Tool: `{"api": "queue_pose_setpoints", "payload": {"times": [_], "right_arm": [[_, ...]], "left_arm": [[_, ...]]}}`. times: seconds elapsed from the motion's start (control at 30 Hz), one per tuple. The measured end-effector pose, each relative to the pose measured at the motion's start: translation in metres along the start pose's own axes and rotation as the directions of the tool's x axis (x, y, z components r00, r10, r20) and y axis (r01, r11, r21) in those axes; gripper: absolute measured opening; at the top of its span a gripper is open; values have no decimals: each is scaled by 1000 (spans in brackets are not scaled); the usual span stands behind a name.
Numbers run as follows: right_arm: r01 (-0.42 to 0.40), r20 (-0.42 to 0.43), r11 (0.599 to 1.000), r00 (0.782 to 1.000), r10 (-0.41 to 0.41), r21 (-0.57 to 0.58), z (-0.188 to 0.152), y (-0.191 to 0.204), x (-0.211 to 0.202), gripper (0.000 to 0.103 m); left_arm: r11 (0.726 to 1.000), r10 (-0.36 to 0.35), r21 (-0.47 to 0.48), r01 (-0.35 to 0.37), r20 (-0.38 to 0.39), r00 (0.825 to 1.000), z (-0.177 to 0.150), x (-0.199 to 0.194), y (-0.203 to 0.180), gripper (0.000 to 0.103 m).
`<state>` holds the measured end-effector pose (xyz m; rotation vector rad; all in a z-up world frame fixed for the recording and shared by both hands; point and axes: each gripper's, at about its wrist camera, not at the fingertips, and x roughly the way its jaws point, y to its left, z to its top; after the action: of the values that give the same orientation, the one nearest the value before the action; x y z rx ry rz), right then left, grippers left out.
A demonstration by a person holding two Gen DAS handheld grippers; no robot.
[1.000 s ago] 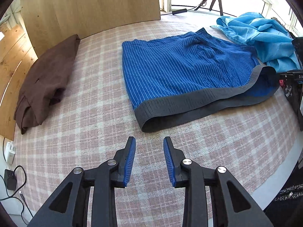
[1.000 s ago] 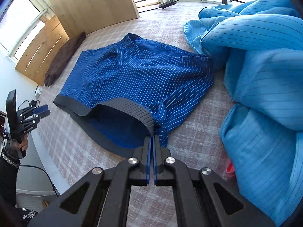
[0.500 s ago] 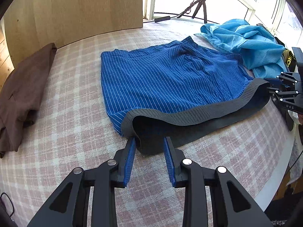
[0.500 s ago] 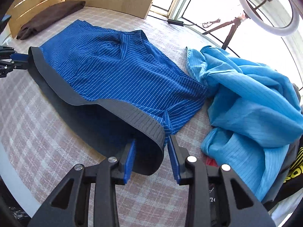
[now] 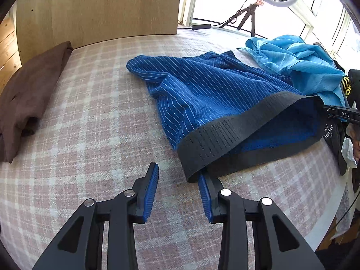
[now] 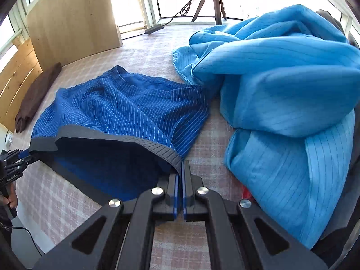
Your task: Fold clothes
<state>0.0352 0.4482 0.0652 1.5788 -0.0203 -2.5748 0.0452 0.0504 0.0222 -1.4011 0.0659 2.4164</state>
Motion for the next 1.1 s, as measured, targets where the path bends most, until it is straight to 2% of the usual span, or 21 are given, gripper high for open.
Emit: {"api": "queue_pose_setpoints", "payload": {"times": [0.1, 0.23, 0.3, 0.37, 0.43, 0.5, 0.57, 0.63, 0.7, 0.77, 0.8, 0.87, 0.9, 1.0, 1.03, 1.1], "right_arm": [[-39, -50, 998, 998, 37, -38, -3, 8, 10, 2], [-19, -71, 997, 997, 14, -73, -7, 7, 16, 9], [-10, -81, 996, 997, 2, -91, -9, 7, 19, 9], [-19, -83, 995, 996, 11, -94, -9, 6, 16, 3], [-38, -76, 995, 997, 32, -91, -7, 5, 8, 3], [-67, -40, 993, 997, 63, -93, -4, 7, -17, 2], [-125, -39, 988, 992, 122, -96, -5, 14, -49, 2], [-164, -53, 975, 986, 158, -149, -11, 27, -79, 2], [-209, -104, 957, 976, 192, -199, -19, 44, -90, 2], [-267, -156, 945, 958, 240, -189, -14, 55, -80, 2], [-276, -157, 946, 955, 251, -168, -4, 55, -73, 2], [-252, -103, 962, 965, 241, -106, 29, 49, -64, 2], [-245, -58, 967, 969, 242, -69, 51, 45, -68, 2], [-237, 91, 972, 967, 236, -10, 109, 40, -97, 2], [-230, 145, 973, 962, 230, -19, 123, 43, -113, 2], [-195, 218, 979, 954, 204, -60, 131, 56, -140, 2]], "left_arm": [[998, 43, 34, -43, 6, 999, 2, 5, -14, 33], [996, 79, 35, -79, 17, 997, 10, 11, -14, 33], [998, 60, 19, -60, 5, 998, 16, 13, -6, 3], [999, 38, 1, -38, 2, 999, 22, 8, 1, 1], [1000, 11, -6, -11, 3, 1000, 29, -17, 7, 1], [1000, -18, -4, 18, 0, 1000, 34, -53, 10, 1], [999, -44, 4, 44, -18, 999, 37, -96, 6, 1], [998, -37, 41, 38, -28, 999, 35, -144, -7, 1], [993, -58, 104, 63, -54, 997, 36, -173, -10, 2], [989, -14, 142, 33, -132, 991, 46, -158, -4, 2], [987, 10, 162, 18, -169, 985, 52, -151, 0, 2], [978, 84, 204, -38, -221, 972, 79, -122, 19, 2], [982, 96, 183, -52, -237, 967, 100, -115, 33, 2], [985, 92, 160, -65, -173, 981, 162, -143, 60, 2], [977, 98, 202, -70, -129, 987, 178, -163, 59, 2], [964, 128, 243, -107, -73, 989, 199, -193, 58, 4]]}}
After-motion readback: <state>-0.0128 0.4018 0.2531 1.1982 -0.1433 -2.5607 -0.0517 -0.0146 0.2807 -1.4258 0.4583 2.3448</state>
